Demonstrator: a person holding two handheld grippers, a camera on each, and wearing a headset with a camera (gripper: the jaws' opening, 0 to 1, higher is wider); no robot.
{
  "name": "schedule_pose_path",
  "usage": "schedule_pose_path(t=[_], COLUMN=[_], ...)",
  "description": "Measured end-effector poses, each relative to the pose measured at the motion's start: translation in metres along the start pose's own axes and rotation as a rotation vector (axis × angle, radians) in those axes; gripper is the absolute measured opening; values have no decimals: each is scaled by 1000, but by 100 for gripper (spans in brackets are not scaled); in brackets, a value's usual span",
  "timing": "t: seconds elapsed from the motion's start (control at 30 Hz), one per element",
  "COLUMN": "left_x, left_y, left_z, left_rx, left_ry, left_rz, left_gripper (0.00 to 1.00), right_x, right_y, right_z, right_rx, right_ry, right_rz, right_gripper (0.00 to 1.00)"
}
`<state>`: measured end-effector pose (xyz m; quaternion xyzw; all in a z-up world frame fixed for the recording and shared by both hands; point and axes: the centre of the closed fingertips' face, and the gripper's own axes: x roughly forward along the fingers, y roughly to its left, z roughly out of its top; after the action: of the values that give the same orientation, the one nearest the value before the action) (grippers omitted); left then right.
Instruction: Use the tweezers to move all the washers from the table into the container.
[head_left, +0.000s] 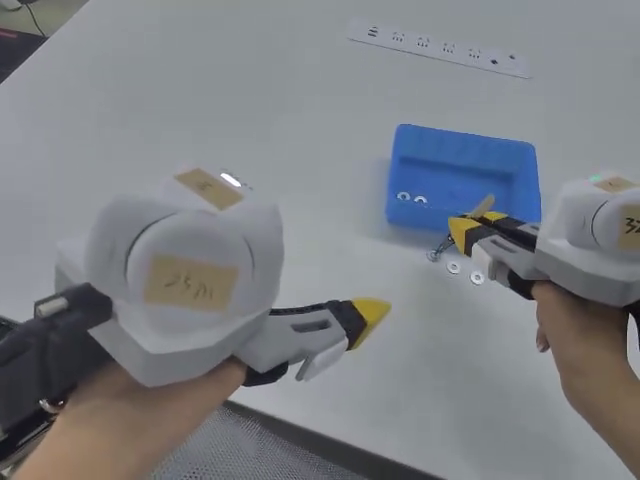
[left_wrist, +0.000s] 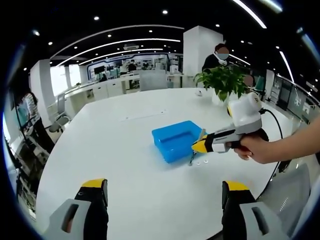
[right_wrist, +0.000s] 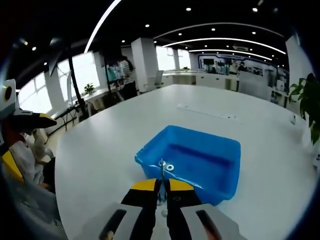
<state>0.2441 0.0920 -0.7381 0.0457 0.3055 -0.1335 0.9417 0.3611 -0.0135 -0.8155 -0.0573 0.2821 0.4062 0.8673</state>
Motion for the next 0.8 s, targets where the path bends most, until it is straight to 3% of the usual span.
schedule_pose_path(t=[0.23,0.43,0.67,0.8], left_x=[-1,-2,-5,-5], left_y=[-1,-2,1,2], left_z=[-1,-3,1,2], left_rx=[1,-1,-3,-3], left_ry=[1,1,-16,-20], left_rz=[2,1,10,13], left_gripper=[97,97,96,96], right_x=[-1,-2,-4,-3], right_y=[3,7,6,7], right_z=[-2,-3,-6,-5], right_rx=[-87,-113,-80,-96], right_ry=[10,22,56,83], right_rz=[-10,-4,6,11], right_gripper=[2,2,1,0])
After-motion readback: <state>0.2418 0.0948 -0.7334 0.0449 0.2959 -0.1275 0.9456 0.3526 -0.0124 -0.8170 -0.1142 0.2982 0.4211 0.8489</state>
